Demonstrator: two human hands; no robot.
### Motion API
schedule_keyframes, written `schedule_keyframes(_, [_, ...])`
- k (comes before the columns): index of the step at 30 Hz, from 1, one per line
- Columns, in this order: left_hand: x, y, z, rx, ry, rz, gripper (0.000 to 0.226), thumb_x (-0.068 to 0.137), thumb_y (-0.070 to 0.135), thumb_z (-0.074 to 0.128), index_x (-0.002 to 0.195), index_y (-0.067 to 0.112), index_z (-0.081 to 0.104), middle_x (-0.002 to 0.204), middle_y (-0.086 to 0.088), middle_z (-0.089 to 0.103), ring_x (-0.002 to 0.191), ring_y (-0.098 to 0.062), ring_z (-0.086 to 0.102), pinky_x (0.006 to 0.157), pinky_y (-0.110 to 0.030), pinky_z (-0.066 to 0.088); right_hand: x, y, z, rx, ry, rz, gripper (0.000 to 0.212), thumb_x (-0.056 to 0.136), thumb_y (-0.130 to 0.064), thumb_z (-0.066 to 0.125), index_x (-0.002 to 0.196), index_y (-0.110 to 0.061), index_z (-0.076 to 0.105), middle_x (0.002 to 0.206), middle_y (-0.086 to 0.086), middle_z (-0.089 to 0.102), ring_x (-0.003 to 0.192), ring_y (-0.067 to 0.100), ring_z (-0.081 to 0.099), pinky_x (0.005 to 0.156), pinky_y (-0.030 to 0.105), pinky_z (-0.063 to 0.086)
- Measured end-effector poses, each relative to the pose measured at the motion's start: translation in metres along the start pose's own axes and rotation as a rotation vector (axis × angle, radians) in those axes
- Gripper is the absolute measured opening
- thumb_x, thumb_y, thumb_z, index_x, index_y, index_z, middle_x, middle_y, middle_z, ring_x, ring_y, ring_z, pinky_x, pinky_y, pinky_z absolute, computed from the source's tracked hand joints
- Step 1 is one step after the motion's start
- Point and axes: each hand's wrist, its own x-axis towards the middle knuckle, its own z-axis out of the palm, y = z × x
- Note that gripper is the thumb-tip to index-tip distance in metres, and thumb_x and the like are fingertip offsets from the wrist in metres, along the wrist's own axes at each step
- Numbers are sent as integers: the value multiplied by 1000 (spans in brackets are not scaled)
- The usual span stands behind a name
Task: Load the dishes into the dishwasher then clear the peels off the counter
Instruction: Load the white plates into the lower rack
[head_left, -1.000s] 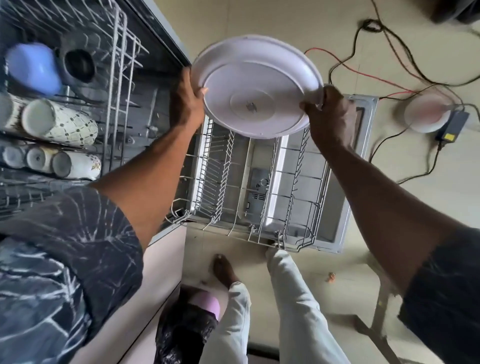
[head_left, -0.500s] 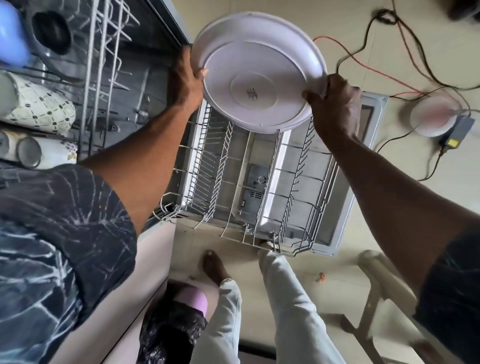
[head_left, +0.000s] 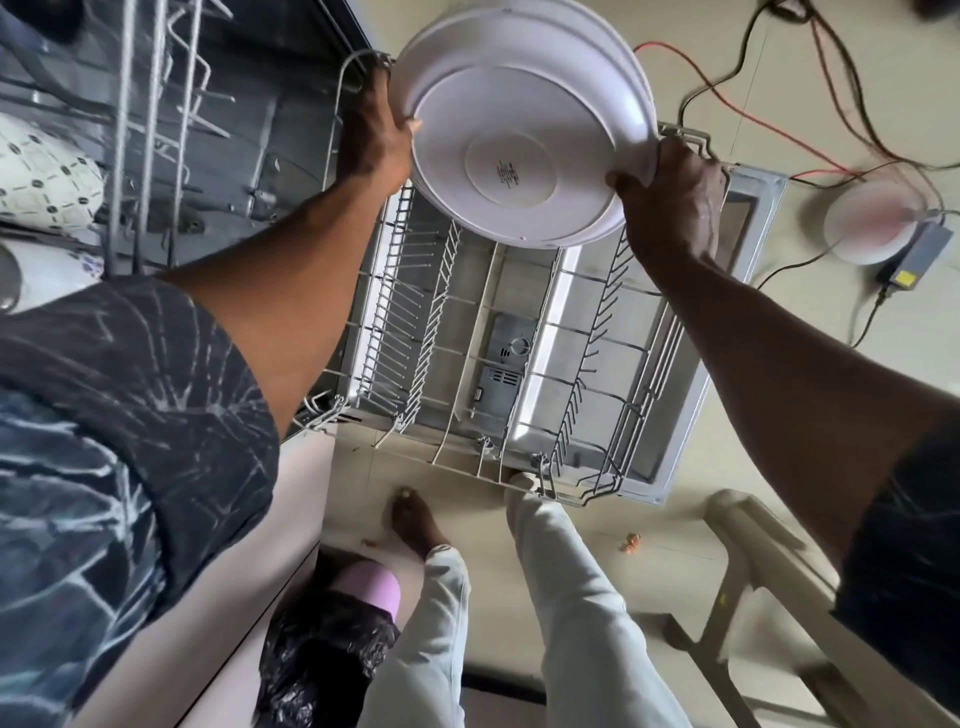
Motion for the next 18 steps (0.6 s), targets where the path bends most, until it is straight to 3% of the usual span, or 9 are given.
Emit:
schedule_keyframes(4, [1, 2, 8, 48, -29, -2, 53, 97, 26, 63, 144, 11, 45, 142, -11, 56, 126, -28, 57, 99, -30, 45, 0, -3, 7, 48, -29, 49, 60, 95, -33, 65, 145, -12, 40, 137, 9, 51, 117, 22, 47, 80, 31, 36])
schedule_keyframes(11, [5, 9, 19, 79, -59, -62, 55, 101, 35, 56, 146, 6, 41, 144, -16, 52, 129, -29, 54, 101, -32, 45, 6, -2, 18, 141, 65, 123, 60, 88, -26, 72, 136, -6, 42, 130, 10, 58, 118, 24, 53, 80, 32, 36])
schedule_keyframes(16, [8, 22, 22, 128, -162, -124, 70, 102, 43, 53, 153, 3, 27, 152, -18, 42, 134, -33, 49, 102, -34, 42, 16, 7, 23, 260, 115, 176, 42, 87, -31, 70, 118, -7, 53, 95, -7, 56, 89, 18, 53, 73, 33, 46])
schedule_keyframes(18, [6, 25, 19, 121, -198, -130, 74, 101, 43, 55, 155, 3, 25, 155, -18, 39, 136, -33, 47, 105, -35, 41, 19, 7, 18, 224, 85, 199, 38, 88, -32, 68, 117, -10, 59, 100, -4, 61, 89, 16, 54, 70, 28, 41])
